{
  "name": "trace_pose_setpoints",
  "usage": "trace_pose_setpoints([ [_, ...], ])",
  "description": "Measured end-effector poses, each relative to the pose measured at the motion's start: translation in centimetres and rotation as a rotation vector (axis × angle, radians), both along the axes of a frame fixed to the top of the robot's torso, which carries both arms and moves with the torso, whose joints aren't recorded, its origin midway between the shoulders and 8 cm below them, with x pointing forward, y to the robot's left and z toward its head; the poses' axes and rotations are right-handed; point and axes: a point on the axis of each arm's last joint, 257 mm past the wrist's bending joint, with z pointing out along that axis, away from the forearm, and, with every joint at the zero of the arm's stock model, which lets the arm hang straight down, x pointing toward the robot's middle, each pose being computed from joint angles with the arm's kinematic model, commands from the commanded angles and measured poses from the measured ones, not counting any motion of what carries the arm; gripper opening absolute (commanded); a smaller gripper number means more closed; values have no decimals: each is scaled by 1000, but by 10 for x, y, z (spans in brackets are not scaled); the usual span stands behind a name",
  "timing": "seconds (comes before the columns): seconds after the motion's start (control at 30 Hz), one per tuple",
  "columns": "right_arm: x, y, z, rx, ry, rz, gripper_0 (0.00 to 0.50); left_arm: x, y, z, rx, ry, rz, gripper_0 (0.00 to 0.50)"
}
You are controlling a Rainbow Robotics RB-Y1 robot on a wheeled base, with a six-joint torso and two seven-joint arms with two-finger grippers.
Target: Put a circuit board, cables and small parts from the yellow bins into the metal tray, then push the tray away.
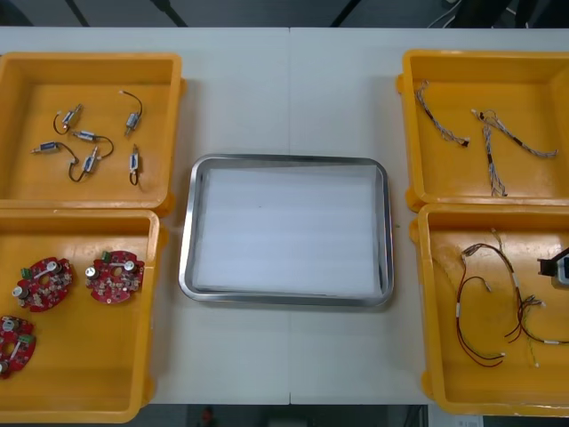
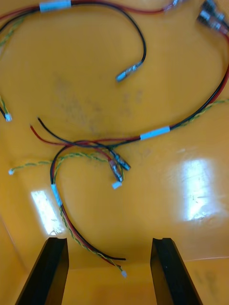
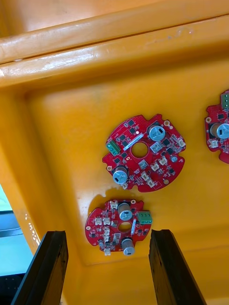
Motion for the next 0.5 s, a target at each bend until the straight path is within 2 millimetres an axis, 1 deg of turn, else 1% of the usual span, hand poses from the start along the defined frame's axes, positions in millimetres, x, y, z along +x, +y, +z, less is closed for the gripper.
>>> trace_pose_setpoints([
  [0.1,0,-8,-6,2,-4,-15,500,0,3,-3,4,-9,6,500],
  [0.3,-3,-18,-16,-3,-26,-41,500,-2,8,-11,21,-15,13,500],
  [0.5,-4,-25,-26,-14,-56,-53,500,-1,6,-25,21,-13,5,500],
])
